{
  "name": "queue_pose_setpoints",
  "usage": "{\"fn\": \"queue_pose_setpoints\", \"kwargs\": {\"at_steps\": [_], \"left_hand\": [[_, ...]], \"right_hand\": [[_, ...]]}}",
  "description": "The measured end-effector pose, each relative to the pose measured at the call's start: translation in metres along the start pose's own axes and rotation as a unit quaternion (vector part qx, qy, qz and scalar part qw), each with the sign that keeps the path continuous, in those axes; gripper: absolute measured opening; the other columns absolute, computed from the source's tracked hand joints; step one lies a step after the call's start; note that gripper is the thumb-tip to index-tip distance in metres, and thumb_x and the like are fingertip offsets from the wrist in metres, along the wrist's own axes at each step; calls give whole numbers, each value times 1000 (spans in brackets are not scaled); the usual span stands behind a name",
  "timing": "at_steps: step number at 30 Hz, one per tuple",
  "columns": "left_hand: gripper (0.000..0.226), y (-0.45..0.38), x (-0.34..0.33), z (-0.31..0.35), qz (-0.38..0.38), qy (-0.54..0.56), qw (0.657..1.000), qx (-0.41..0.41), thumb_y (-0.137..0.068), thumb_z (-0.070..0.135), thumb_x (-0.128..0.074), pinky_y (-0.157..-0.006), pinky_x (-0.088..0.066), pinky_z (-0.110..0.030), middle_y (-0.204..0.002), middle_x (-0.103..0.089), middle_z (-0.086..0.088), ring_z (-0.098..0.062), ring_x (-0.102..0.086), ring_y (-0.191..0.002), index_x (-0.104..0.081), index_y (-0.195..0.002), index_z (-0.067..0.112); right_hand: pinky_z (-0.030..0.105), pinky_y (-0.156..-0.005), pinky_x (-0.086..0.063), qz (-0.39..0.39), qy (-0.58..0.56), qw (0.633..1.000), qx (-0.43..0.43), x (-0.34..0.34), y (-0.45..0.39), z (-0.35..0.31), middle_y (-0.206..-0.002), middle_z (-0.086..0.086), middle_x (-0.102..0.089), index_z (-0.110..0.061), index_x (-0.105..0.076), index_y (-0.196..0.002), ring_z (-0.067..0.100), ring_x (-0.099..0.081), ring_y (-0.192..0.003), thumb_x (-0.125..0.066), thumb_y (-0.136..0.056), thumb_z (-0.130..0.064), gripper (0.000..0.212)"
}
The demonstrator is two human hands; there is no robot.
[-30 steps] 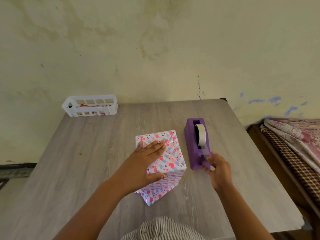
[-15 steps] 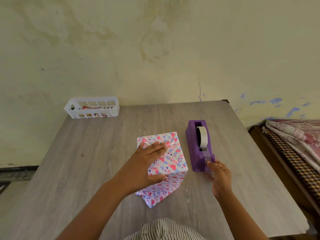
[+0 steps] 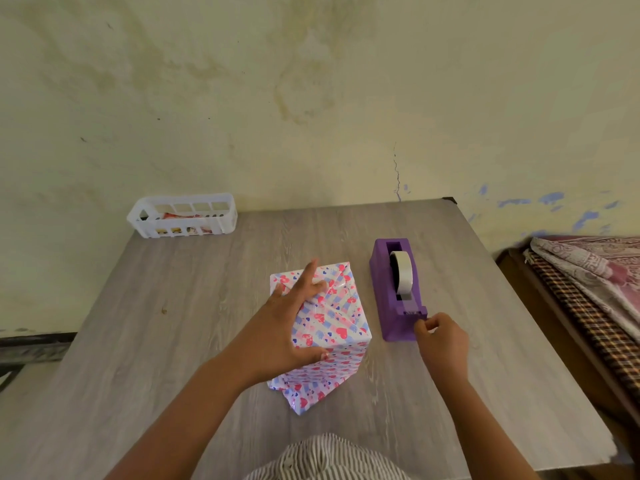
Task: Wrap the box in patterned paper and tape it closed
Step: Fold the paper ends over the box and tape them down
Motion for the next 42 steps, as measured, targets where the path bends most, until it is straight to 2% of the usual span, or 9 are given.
{"fn": "queue_pose_setpoints", "kwargs": {"at_steps": [5,9,12,16,23,29,34,38,42], "left_hand": [[125,0,2,-1,14,15,1000,0,-63,61,-72,-114,-28,-32,-144,-1,37,4,-23,-137,32,-132,52],[130,-3,3,-5,18,20,1000,4,-64,57,-76,-107,-25,-20,-128,13,47,3,-23,-138,36,-129,51],[130,-4,3,-6,17,21,1000,4,-66,56,-76,-110,-24,-25,-127,14,47,2,-22,-139,38,-129,51],[130,-2,1,-6,21,25,999,0,-66,56,-76,-114,-28,-33,-130,14,46,2,-22,-139,36,-132,49],[132,1,1,-2,18,38,999,2,-61,63,-75,-113,-27,-30,-127,17,51,10,-16,-136,35,-133,48],[136,4,4,-3,32,84,996,5,-58,58,-81,-110,-35,-34,-130,12,54,8,-22,-136,33,-134,51],[136,4,4,0,40,81,996,0,-60,57,-80,-111,-33,-29,-147,15,36,11,-20,-135,36,-131,51],[135,3,-1,1,44,38,998,-6,-59,65,-76,-112,-31,-34,-149,4,30,-1,-21,-140,35,-134,46],[129,0,-1,0,51,27,998,11,-58,71,-68,-113,-30,-39,-157,-4,15,-6,-23,-141,37,-129,52]], "right_hand": [[40,-58,-52,-56,76,995,-31,3,-12,-10,-65,18,-64,1,-59,-72,31,-64,-63,-56,-83,-16,21],[41,-63,-57,-114,129,983,-64,9,-22,-13,-75,18,-62,-1,-54,-75,34,-65,-68,-58,-83,-12,14],[45,-68,-59,-168,164,963,-131,9,-16,13,-82,17,-64,0,-59,-85,33,-66,-72,-63,-83,-12,13],[35,-65,-53,-125,201,971,-15,22,-3,-8,-74,9,-63,-6,-63,-78,22,-60,-68,-58,-86,-13,13],[23,-62,-46,-115,-29,970,210,45,49,-131,-66,-4,-66,-18,-65,-82,9,-60,-59,-56,-90,-4,18],[29,-51,-52,-349,-217,890,198,14,86,-190,-65,11,-67,-41,-34,-134,21,-58,-51,-57,-91,-1,64],[26,-46,-48,-346,-52,918,188,-18,84,-191,-69,13,-65,-34,-29,-137,14,-55,-47,-63,-87,-5,67],[27,-63,-51,-282,95,934,200,-24,79,-196,-88,3,-56,-15,-31,-133,17,-59,-73,-69,-80,-11,66],[35,-71,-55,-270,176,923,210,-30,77,-204,-85,3,-54,-10,-31,-128,22,-60,-80,-73,-77,-18,66]]}}
Point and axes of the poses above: each hand's wrist, its own y-axis away from the middle knuckle, its own x-axis out of the back of the hand, z = x × y, the point moved 6 cm from there along -y, towards the middle knuckle
